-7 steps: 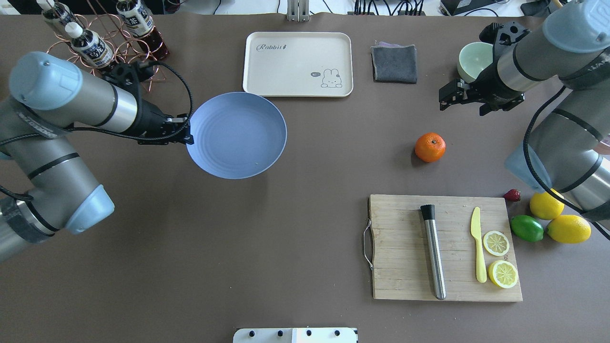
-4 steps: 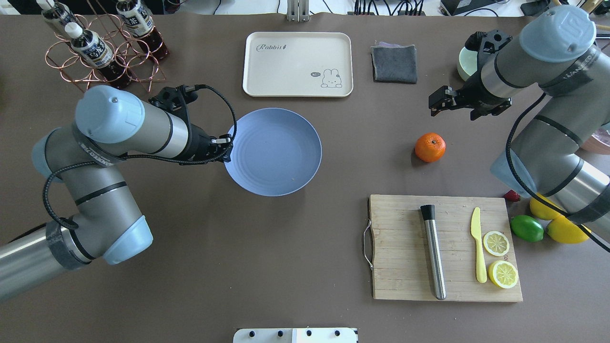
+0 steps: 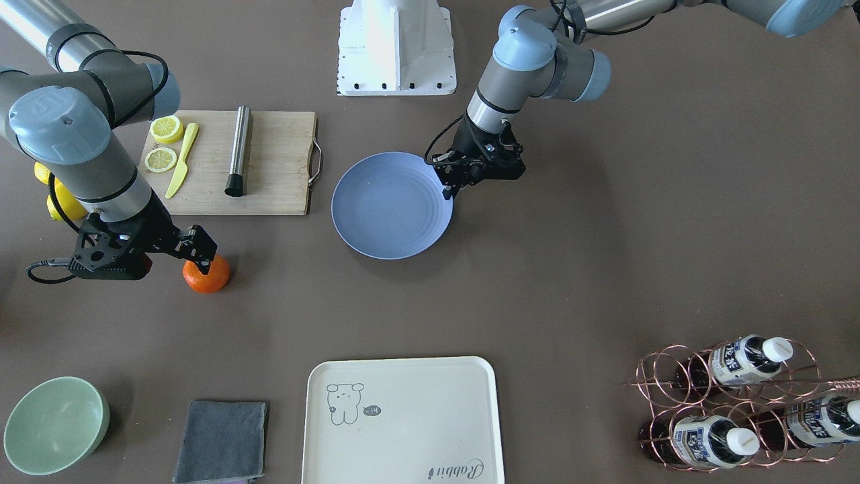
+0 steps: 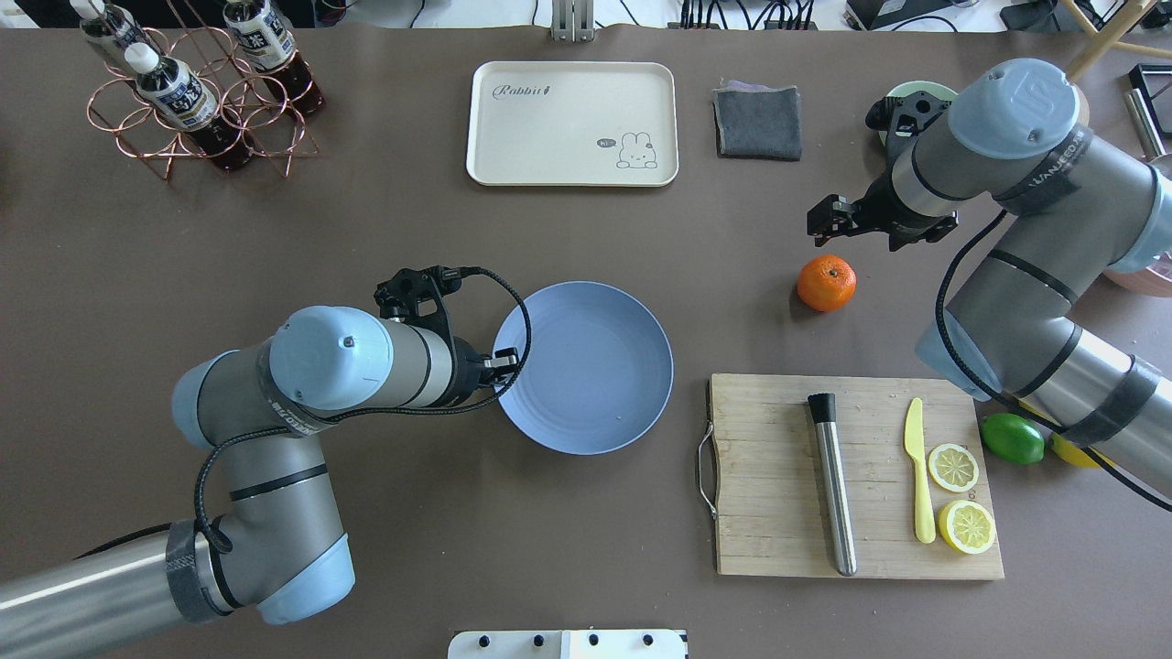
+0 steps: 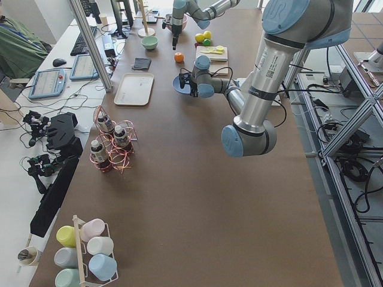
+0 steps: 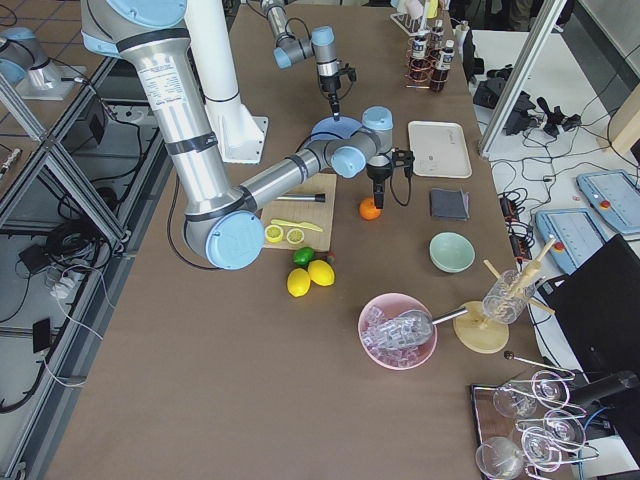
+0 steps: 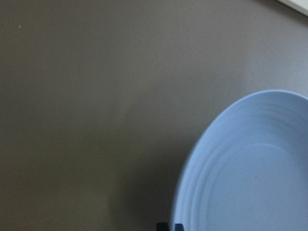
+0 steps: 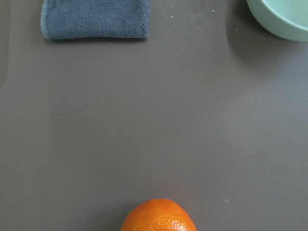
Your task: Pick orange to plate
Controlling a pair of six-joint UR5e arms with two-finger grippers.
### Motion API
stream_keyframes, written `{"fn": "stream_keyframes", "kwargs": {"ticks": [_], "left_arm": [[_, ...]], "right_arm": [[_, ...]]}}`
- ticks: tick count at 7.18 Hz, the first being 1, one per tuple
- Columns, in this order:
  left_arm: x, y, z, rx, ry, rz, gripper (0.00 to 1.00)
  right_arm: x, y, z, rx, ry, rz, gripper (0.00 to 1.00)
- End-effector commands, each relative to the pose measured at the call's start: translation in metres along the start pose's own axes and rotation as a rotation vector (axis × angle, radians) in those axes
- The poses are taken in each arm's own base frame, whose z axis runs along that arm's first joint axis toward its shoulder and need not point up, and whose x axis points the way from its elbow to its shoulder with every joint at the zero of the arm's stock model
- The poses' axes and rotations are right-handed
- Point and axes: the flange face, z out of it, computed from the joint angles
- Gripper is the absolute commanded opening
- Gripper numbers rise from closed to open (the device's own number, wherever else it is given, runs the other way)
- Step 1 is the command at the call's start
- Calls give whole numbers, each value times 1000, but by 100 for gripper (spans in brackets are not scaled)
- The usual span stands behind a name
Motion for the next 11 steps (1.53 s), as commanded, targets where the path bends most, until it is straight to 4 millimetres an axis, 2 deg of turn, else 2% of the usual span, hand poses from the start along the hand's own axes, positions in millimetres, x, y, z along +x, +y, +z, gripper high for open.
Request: {"fn": "stream_keyframes", "kwargs": {"ticks": [1, 2, 3, 4, 5, 6, 8, 10, 11], "left_arm": [[7, 1, 9, 21, -3, -79, 27], [2, -19, 6, 53, -10, -110, 83], [-9, -40, 1, 82, -19, -119, 98], [-12, -67, -11, 110, -15, -81, 98], [-18, -85, -18, 134, -20, -68, 98], [-21, -94, -22, 121, -21, -71, 98], [-23, -101, -26, 110, -22, -66, 98], [-23, -102, -26, 113, -23, -62, 98], [-23, -103, -26, 114, -23, -61, 98]], "right_arm": [[-1, 2, 2, -3, 1, -2, 100], [-2, 4, 4, -7, 2, -3, 100], [-6, 9, 9, -17, 2, -2, 100], [-9, 13, 14, -24, 5, -4, 100], [-12, 18, 19, -30, 11, -9, 100], [-14, 23, 29, -30, 27, -18, 100], [-8, 23, 55, -29, 18, -29, 100], [-4, 23, 67, -33, 18, -32, 100], [-12, 21, 64, -29, 9, -27, 79]]}}
